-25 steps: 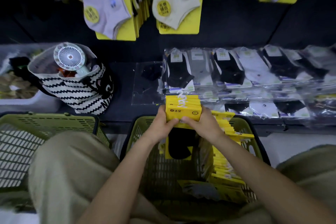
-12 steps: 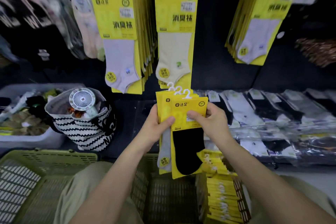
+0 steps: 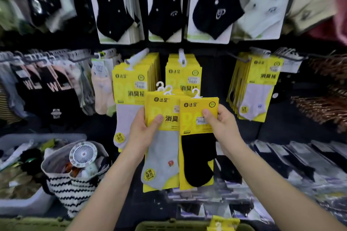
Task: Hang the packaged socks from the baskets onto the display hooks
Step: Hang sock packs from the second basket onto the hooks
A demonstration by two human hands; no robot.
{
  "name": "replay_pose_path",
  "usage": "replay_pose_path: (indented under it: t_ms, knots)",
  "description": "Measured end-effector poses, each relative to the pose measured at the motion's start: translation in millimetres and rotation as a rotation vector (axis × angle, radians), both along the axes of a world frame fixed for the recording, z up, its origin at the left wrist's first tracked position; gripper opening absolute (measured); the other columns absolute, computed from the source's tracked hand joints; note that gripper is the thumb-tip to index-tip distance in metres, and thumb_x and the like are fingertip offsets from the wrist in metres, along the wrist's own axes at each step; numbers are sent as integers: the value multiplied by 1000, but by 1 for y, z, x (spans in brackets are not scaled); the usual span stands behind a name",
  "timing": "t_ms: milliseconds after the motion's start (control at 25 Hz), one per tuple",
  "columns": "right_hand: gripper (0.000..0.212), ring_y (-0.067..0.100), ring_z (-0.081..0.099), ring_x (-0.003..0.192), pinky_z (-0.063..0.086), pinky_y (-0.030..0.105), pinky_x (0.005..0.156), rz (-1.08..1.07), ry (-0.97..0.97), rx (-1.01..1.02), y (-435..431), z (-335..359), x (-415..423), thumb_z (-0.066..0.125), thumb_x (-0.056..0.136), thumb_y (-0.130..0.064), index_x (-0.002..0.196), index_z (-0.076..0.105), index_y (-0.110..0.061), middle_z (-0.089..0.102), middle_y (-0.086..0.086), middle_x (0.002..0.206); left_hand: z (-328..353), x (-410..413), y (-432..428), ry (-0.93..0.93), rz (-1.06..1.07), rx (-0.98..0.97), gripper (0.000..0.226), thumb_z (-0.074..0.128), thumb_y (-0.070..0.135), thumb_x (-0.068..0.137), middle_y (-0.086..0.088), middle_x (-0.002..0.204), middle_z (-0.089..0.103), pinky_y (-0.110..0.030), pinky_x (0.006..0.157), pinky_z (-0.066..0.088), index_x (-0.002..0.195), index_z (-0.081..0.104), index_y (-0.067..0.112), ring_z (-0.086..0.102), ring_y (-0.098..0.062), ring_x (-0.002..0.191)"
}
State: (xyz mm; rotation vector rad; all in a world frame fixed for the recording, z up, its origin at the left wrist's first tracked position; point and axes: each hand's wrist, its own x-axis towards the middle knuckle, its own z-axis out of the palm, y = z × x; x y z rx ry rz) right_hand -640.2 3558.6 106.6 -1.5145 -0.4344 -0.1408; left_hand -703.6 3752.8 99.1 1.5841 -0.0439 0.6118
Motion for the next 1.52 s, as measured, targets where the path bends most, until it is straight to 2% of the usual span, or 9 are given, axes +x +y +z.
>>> replay_pose_path:
  t_ms: [400,600,760,880,960,1040,1120,1360,1520]
  knots:
    - [13,17,67,90,56,32,77,-33,-11,73,39,57,42,52,95,-17,90,60,-25,70,-1,95,59,-10,47,-126,120,-29,24,53,18,93,0,114,67,-35,87,51,116,54,23,64,-17,105]
    - [15,16,68,88,57,39,80,-98,45,60,57,54,51,54,94,-18,84,61,-27,71,3,95,52,-13,44,-139,72,-4,25,54,16,91,7,107,69,-30,82,52,100,56,40,65,-13,101]
    - [12,23,66,95,52,48,88,-153,62,21,62,58,57,56,92,-20,83,61,-26,70,6,99,47,-5,39,-103,44,-33,25,54,17,91,0,109,69,-22,73,55,116,55,17,66,-17,100]
    - [5,19,65,92,54,40,84,-163,42,-53,55,52,56,60,90,-28,88,58,-23,69,4,98,46,-1,33,-74,42,-37,30,54,16,91,-7,114,67,-31,83,55,120,52,8,65,-22,105]
    - [22,13,60,87,50,27,75,-296,-32,-109,46,44,50,63,86,-36,98,52,-22,62,-2,96,44,0,27,-64,26,-56,31,55,16,91,-9,117,66,-41,90,52,121,52,8,63,-25,108]
    - [25,8,54,81,44,17,68,-371,-166,-59,40,42,36,61,85,-43,95,48,-24,54,-7,88,43,2,20,-60,13,-90,30,56,15,91,-8,116,66,-34,85,54,120,53,10,64,-21,106]
    - [26,2,54,75,45,13,65,-211,-213,-42,44,47,21,62,80,-48,88,51,-26,57,-8,83,43,4,11,-61,16,-81,26,57,16,90,-3,114,67,-25,79,55,116,54,16,65,-15,103]
    - [29,30,67,85,56,46,79,-92,-65,39,48,56,9,73,78,-24,90,56,-4,70,18,88,41,7,-8,-34,5,-70,27,63,29,82,4,112,66,-25,78,54,108,54,27,65,-10,101]
    - [27,32,67,84,55,42,73,-121,-64,-13,37,52,9,71,81,-25,86,52,-7,68,22,88,37,10,-10,-31,51,-84,34,66,20,83,8,109,65,-16,70,53,114,54,21,64,-5,97]
